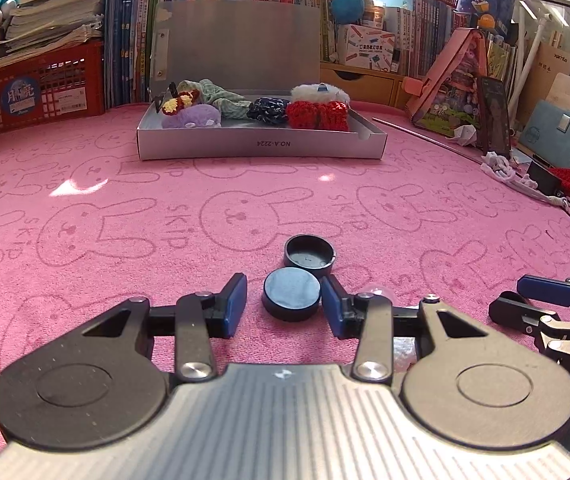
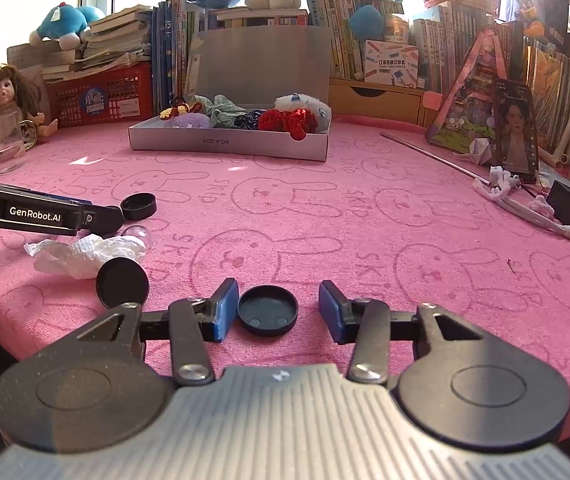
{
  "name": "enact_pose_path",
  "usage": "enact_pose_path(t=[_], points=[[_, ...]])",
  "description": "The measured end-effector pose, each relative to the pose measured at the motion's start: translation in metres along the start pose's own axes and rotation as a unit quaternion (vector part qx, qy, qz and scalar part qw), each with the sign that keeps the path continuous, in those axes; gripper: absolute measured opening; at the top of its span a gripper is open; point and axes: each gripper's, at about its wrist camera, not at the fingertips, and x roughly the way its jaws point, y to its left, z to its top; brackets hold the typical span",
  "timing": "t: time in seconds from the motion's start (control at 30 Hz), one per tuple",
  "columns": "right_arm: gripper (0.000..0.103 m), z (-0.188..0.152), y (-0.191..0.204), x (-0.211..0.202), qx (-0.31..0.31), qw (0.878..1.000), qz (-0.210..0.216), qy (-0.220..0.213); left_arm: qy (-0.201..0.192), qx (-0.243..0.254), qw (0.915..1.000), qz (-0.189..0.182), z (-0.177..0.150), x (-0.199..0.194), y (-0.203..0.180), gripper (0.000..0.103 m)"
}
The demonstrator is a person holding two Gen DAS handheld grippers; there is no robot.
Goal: Organize objects
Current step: 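Move both tools toward the black round lids on the table, then close the left tool on a black lid while the right tool closes on another lid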
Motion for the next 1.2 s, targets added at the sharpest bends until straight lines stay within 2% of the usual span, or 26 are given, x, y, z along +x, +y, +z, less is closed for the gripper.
enact_pose_path(t=[0.43, 0.73, 0.9, 1.07, 1.2], points=[[0.062, -0.006, 0.007, -0.002, 0.001, 1.0, -0.022, -0.016, -0.005, 0.024, 0.9994, 0.023, -0.004, 0.001, -0.011, 0.048], [0.062, -0.01, 0.01, -0.007, 0.003, 1.0, -0.017, -0.022, -0.012, 0.016, 0.9996, 0.02, -0.005, 0.001, -0.008, 0.047], [0.062, -0.009, 0.01, -0.005, 0.005, 1.0, -0.017, -0.022, -0.014, 0.01, 0.9997, 0.017, -0.005, 0.0, -0.007, 0.043], [0.056, -0.008, 0.011, -0.004, 0.003, 1.0, -0.012, -0.024, -0.015, 0.009, 0.9997, 0.017, -0.005, 0.0, -0.007, 0.039], [0.044, -0.008, 0.012, -0.004, 0.001, 1.0, -0.007, -0.023, -0.016, 0.009, 0.9997, 0.015, -0.005, -0.001, -0.008, 0.038]])
